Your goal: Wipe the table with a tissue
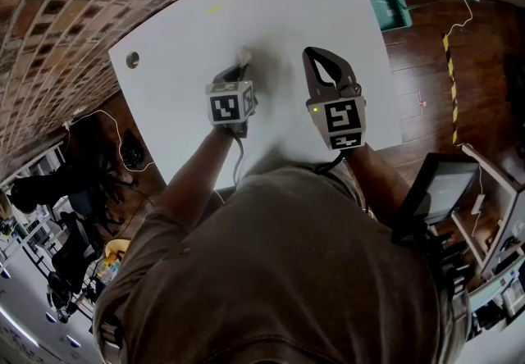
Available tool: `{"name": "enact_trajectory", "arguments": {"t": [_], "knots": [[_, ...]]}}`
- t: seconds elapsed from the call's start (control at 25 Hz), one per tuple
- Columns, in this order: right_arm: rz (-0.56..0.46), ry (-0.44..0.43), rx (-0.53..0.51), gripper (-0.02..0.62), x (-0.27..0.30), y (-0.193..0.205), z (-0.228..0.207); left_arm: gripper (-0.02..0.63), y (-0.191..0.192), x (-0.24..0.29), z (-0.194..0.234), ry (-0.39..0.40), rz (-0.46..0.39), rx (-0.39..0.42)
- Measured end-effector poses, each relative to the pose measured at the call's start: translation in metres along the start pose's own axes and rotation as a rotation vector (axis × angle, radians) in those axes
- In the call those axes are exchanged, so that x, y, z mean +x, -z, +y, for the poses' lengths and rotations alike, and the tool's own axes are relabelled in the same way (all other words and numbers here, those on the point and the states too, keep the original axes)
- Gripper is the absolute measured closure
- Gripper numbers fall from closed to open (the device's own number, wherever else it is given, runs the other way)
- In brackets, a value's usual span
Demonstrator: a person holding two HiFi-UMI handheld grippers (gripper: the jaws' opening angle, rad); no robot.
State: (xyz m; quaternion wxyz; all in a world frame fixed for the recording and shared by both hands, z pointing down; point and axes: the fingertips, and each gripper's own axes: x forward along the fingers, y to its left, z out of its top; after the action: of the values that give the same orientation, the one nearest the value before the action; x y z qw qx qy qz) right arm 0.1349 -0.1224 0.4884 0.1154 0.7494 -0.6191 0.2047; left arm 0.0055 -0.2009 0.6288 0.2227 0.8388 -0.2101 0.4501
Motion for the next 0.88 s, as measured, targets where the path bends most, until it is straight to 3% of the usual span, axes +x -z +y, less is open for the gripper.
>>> {"name": "enact_trajectory", "arguments": {"t": [0.36,0.88], "knots": [[-0.003,-0.008,-0.025,0.581,-0.003,-0.005,0.014,0.575,0.015,-0.015,0.057,-0.101,-0.02,-0.088],[-0.016,-0.003,-0.053,0.581,-0.022,-0.01,0.042,0.575,0.018,-0.056,0.057,-0.064,-0.146,-0.135]]}}
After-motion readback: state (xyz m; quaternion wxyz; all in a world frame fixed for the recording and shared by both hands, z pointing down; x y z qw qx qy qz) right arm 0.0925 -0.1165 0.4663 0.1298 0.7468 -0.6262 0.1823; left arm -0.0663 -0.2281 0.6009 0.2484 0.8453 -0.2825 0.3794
